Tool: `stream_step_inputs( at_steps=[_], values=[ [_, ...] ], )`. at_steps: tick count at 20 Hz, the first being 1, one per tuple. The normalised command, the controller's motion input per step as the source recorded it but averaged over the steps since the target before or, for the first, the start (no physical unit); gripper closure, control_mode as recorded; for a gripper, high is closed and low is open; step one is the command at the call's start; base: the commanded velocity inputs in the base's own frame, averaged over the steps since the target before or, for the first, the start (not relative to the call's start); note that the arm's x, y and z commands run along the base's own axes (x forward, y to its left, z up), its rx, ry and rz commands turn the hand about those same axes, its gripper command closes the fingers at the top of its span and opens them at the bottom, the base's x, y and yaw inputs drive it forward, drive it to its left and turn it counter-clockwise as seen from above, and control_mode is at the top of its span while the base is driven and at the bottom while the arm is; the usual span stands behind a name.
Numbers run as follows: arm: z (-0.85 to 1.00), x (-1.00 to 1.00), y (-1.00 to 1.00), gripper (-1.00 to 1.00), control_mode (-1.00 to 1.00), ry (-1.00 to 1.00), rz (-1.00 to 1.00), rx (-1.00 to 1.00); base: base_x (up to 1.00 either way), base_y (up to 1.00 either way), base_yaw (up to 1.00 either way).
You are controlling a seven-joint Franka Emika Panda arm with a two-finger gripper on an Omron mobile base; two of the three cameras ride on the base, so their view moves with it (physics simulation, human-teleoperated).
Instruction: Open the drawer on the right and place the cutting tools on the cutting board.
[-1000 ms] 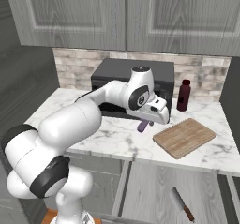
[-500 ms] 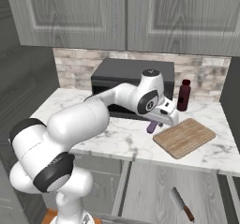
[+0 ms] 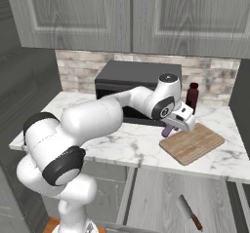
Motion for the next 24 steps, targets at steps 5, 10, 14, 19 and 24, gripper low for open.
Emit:
stream_step_inputs(
  at_steps=[5,10,14,19,24],
  values=[
    [-0.05,0.09,-0.12,1.0,-1.0,0.0,0.0,0.0,0.0,0.0,0.0],
    [-0.26,0.08,-0.11,1.0,-1.0,0.0,0.0,0.0,0.0,0.0,0.0],
    [-0.2,0.02,-0.19,1.0,-1.0,0.0,0.0,0.0,0.0,0.0,0.0],
    [-0.12,0.01,-0.2,1.0,-1.0,0.0,0.0,0.0,0.0,0.0,0.0],
    [-0.05,0.13,-0.21,1.0,-1.0,0.0,0.0,0.0,0.0,0.0,0.0]
  ],
)
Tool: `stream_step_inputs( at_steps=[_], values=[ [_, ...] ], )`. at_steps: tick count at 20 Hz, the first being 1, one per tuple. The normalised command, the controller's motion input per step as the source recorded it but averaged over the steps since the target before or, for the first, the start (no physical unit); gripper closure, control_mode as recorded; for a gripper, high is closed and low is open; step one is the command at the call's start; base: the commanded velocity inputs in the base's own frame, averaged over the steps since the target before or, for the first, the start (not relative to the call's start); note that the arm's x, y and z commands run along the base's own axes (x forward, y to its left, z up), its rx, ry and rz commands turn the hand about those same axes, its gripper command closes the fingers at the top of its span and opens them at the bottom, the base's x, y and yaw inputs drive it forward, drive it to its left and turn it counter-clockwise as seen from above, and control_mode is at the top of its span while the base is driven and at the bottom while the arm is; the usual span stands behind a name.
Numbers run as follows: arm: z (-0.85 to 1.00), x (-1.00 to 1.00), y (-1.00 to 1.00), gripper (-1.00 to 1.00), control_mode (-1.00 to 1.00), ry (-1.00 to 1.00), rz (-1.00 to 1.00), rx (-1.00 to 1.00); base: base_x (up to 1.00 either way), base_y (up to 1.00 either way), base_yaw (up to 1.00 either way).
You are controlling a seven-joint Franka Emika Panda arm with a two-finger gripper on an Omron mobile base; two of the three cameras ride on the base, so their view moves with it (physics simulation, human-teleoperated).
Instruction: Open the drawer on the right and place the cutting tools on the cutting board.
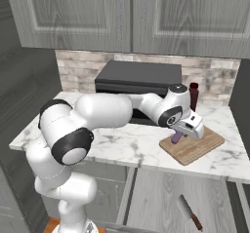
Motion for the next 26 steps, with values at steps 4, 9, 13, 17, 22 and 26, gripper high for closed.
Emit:
stream_step_inputs(
  at_steps=[4,9,13,17,22,26],
  values=[
    [-0.08,0.16,-0.23,1.0,-1.0,0.0,0.0,0.0,0.0,0.0,0.0],
    [-0.17,0.11,-0.24,1.0,-1.0,0.0,0.0,0.0,0.0,0.0,0.0],
    [-0.27,0.2,-0.18,1.0,-1.0,0.0,0.0,0.0,0.0,0.0,0.0],
    [-0.25,0.29,-0.09,1.0,-1.0,0.0,-0.01,0.01,0.0,0.0,0.0],
    [-0.05,0.14,-0.02,-1.0,-1.0,0.0,-0.01,0.04,0.0,0.0,0.0],
    [0.0,0.01,0.0,-1.0,-1.0,0.0,0.0,0.0,0.0,0.0,0.0]
  ],
)
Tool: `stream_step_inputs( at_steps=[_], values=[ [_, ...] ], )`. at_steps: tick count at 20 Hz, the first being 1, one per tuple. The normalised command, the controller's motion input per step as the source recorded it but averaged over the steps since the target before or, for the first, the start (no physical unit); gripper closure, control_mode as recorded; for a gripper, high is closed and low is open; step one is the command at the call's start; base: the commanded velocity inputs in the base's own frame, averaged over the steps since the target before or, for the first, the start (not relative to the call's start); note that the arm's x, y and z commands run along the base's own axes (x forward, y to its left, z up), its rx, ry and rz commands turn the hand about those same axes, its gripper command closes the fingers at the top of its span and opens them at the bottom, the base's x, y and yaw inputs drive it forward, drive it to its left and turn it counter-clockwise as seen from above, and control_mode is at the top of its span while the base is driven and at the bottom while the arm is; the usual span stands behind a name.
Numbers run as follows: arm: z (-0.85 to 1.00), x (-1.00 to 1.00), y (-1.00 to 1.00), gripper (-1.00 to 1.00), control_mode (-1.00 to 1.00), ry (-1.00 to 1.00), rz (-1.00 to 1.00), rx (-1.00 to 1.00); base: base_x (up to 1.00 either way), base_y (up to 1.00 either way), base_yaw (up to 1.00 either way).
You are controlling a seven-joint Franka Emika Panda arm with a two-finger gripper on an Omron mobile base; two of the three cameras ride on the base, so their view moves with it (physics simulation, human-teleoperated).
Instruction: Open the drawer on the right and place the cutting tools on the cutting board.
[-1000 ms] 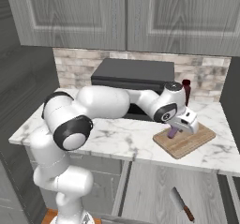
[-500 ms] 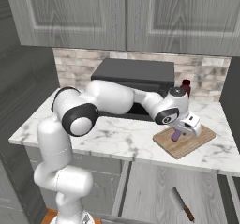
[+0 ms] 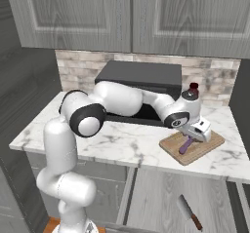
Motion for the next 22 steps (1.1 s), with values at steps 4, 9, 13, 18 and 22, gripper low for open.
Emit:
stream_step_inputs(
  at_steps=[4,9,13,18,22],
  values=[
    [0.0,0.01,0.0,-1.0,-1.0,0.0,-0.01,0.0,0.0,0.0,0.0],
    [0.16,-0.21,0.0,-1.0,-1.0,-0.08,-0.01,0.02,0.0,0.0,0.0],
    [0.19,-1.0,0.0,-1.0,-1.0,-0.27,0.02,0.0,0.0,0.0,0.0],
    [0.0,-1.0,0.0,-1.0,-1.0,-0.2,0.04,0.0,0.0,0.0,0.0],
    [0.01,-0.93,0.01,-1.0,-1.0,-0.05,0.05,0.0,0.0,0.0,0.0]
  ],
)
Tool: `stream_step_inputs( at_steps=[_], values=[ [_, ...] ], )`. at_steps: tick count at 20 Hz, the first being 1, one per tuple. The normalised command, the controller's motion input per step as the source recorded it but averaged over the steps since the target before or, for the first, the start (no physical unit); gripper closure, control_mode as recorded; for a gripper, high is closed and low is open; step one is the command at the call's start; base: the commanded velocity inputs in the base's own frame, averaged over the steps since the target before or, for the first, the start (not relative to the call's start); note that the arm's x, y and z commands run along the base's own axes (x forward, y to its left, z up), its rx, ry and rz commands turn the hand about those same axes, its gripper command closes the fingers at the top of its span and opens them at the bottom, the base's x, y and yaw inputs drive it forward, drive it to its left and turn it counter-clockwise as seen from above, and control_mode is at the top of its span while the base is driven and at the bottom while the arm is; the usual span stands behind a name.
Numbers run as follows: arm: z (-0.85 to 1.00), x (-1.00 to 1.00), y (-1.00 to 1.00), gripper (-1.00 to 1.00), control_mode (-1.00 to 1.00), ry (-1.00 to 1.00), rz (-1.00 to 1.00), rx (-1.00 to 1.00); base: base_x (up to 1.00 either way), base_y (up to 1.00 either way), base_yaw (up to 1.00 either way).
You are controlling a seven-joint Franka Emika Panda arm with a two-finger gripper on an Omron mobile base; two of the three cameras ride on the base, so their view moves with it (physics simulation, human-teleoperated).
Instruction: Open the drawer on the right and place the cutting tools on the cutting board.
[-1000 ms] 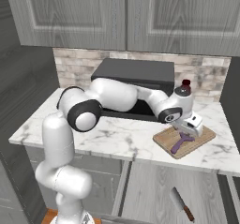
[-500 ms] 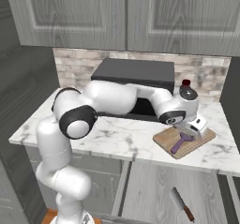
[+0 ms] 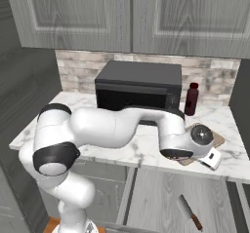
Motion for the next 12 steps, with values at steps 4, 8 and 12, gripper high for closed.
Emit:
stream_step_inputs(
  at_steps=[4,8,12],
  values=[
    [0.02,-0.43,0.0,-1.0,-1.0,0.03,0.07,0.0,0.0,0.0,0.0],
    [0.0,0.0,0.03,-1.0,-1.0,0.02,0.0,0.0,0.0,0.0,0.0],
    [-0.07,-0.01,0.0,-1.0,-1.0,0.23,0.0,-0.01,0.0,0.0,0.0]
  ],
)
